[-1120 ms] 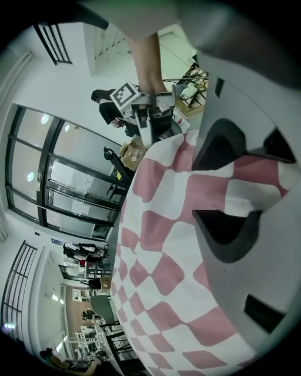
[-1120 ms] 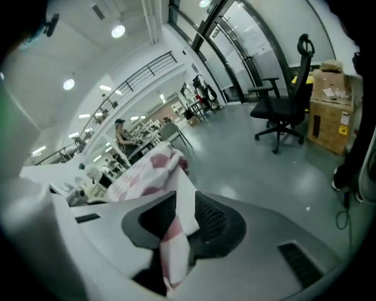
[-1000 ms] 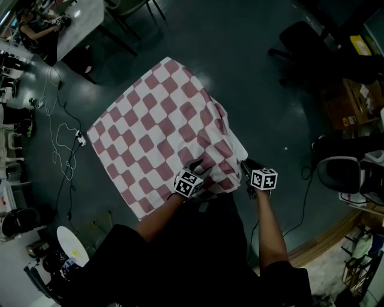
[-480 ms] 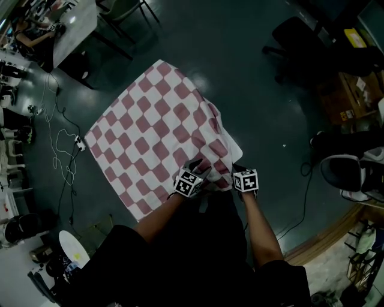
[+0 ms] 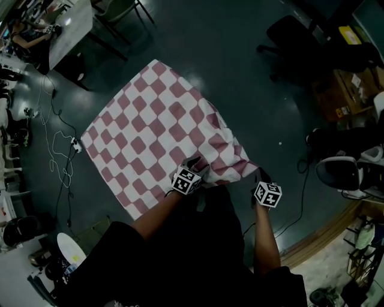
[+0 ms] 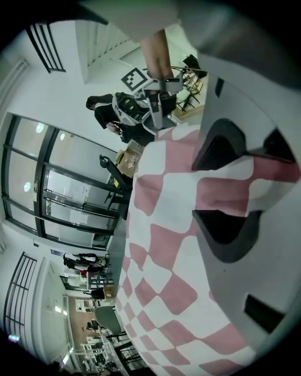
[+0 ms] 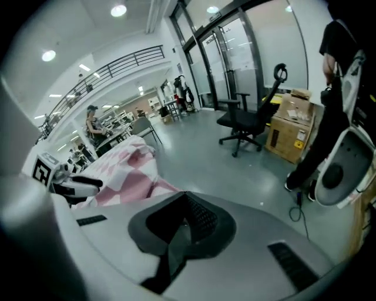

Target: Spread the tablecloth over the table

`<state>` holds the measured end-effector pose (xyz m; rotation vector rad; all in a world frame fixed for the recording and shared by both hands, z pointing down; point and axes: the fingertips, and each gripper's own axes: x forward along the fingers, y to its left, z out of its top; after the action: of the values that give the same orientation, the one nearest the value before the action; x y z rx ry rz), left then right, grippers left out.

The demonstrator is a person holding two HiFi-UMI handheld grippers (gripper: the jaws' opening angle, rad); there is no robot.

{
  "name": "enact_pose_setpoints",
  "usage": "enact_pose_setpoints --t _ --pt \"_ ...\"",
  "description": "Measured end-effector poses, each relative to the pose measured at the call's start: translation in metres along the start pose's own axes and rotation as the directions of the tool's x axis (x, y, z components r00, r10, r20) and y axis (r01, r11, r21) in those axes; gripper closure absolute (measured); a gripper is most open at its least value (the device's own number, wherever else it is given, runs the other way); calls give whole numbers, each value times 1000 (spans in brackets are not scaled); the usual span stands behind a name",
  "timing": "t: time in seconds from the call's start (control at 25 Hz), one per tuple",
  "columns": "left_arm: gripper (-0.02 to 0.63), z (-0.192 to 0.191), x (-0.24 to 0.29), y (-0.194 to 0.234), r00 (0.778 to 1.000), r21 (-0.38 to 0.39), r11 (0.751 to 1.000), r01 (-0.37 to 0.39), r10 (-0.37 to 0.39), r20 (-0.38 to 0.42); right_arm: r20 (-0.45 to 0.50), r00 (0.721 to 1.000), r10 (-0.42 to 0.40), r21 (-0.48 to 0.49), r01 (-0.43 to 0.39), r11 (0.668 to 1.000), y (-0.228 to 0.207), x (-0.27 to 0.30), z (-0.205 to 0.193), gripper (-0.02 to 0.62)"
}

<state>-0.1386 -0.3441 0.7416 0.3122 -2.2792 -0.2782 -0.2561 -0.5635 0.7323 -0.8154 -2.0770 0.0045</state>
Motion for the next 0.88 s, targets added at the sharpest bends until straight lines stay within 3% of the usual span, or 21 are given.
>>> enact_pose_setpoints --t 0.12,0.24,0.32,0.36,0.4,0.48,0.6,0.72,0.88 --pt "400 7 3 -8 1000 11 1000 17 -17 1 -53 997 -55 49 58 997 -20 -8 -50 580" --pt "400 16 8 -14 1000 31 999 30 -30 4 -109 994 -17 126 31 991 -12 -5 -91 580" --pt "400 19 14 -17 999 39 999 37 -37 5 -152 988 -6 114 24 993 -4 2 -99 578" --pt "400 21 16 -18 999 42 998 38 -38 6 -144 989 -20 88 33 996 -2 4 -92 565" --pt "400 22 18 -18 999 44 998 39 -39 5 -107 994 -33 63 40 997 0 7 -78 499" --pt "400 27 21 -16 999 47 998 36 -36 3 8 1000 -16 27 16 1000 10 14 -35 433" --pt "400 35 24 -11 1000 46 998 31 -31 6 96 985 145 -14 -144 989 42 42 24 433" --pt "400 42 29 -8 1000 45 999 26 -27 16 44 955 294 -22 -293 956 67 84 56 425" --pt "400 49 31 -4 999 27 1000 10 -11 30 -68 921 383 -70 -387 919 83 130 73 382"
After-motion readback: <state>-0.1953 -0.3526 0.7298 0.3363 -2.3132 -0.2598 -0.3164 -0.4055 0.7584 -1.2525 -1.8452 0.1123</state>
